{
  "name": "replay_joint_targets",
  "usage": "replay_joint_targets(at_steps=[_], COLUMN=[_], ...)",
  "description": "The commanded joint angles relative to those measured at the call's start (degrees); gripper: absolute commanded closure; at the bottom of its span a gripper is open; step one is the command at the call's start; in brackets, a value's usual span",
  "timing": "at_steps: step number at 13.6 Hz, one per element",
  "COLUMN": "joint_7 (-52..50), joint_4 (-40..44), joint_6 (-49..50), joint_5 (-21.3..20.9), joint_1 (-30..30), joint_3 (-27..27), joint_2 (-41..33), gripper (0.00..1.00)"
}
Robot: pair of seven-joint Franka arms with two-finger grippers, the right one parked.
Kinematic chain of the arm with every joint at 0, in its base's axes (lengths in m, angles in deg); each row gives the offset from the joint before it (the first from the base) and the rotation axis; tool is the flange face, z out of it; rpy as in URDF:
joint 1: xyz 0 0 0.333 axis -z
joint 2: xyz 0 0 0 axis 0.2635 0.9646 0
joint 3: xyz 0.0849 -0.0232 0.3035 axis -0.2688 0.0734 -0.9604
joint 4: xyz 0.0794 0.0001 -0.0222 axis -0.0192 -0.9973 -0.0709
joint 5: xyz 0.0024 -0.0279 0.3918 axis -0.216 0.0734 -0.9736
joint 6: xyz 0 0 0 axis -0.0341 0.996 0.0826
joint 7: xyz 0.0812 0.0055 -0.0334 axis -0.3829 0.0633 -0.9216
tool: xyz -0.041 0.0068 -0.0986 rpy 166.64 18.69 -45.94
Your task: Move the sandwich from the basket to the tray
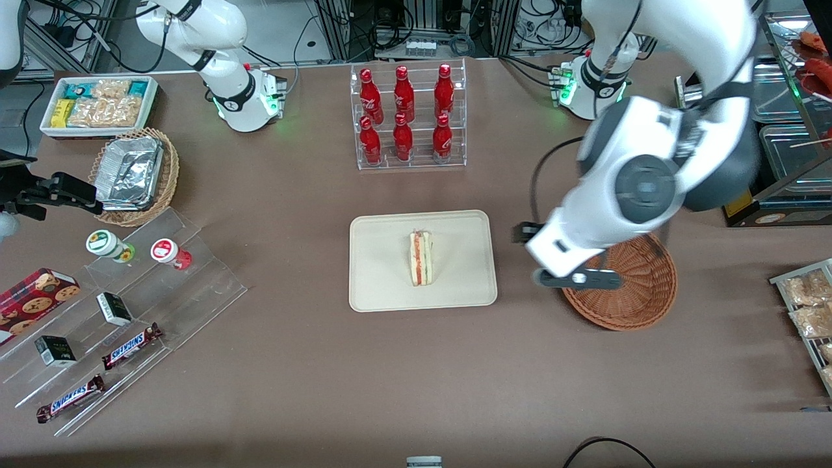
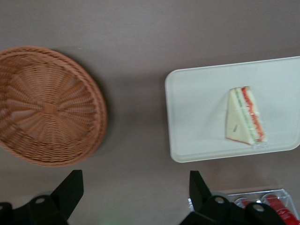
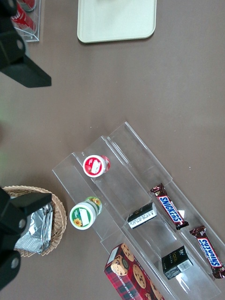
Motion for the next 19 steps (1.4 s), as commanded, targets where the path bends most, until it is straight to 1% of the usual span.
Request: replay_joint_targets(at_steps=[1,4,6,10,12,14,15,19], joint_7=[4.09,5.07,5.15,5.15,5.24,5.33,5.33,5.68], joint_4=[-5.85,-11.21,-13.50,-19.48,-19.75,-20.10,-20.36,-20.28], joint_6=[0.11,-0.50,-0.15,0.20,2.30,4.23,5.03,8.89], joint_5=[0.78,0.78,0.08,0.08,-0.01,-0.19,-0.19,-0.27], joint_1=[-4.14,-7.75,-8.82,-12.42,-14.26,-17.68,-19.00,-21.56], joint_3=[0.48,0.48,0.30,0.57,1.09,4.50,5.39,5.23], joint_2=[-4.70,-9.18,-11.47,-17.62,-19.20,-20.79,-21.75,-25.79], gripper=[0.00,0.00,0.00,0.00,0.00,0.00,0.00,0.00])
